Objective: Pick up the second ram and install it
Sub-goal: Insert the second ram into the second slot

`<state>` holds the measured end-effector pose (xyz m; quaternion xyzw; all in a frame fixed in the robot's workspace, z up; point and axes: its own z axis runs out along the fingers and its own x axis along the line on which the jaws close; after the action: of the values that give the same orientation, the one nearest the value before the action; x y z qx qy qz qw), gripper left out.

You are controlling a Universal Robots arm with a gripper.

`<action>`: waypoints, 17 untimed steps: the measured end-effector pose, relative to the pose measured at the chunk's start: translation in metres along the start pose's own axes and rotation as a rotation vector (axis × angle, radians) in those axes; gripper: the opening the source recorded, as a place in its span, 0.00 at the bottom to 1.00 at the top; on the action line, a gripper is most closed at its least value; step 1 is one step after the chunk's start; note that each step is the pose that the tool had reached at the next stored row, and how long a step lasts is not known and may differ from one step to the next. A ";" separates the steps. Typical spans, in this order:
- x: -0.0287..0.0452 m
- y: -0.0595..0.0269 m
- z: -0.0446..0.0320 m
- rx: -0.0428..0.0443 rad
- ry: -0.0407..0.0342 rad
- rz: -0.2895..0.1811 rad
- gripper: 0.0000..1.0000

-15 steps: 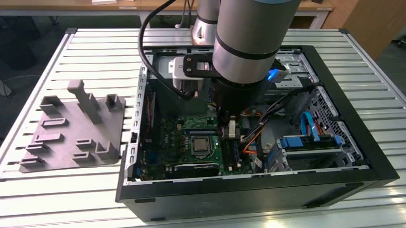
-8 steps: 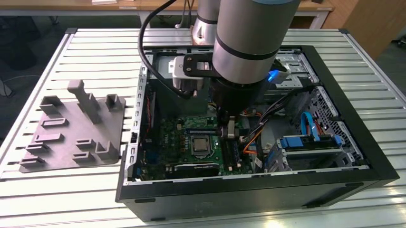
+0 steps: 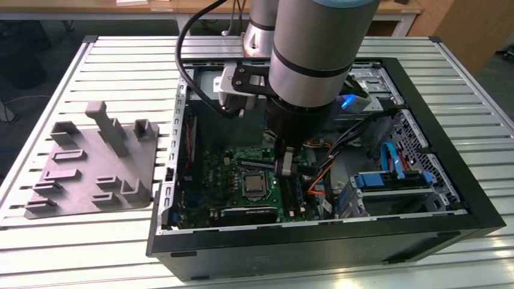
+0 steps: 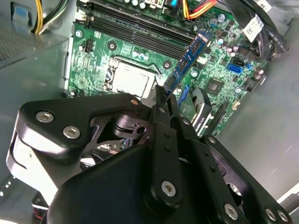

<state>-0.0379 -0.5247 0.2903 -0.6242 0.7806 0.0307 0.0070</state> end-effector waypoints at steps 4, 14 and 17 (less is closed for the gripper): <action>0.0000 0.0000 0.0003 0.0019 -0.0015 0.038 0.14; 0.0000 0.0000 0.0005 0.0063 -0.0051 0.127 0.14; 0.0000 0.0000 0.0007 0.0075 -0.0060 0.153 0.14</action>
<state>-0.0379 -0.5247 0.2896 -0.5628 0.8260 0.0300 0.0093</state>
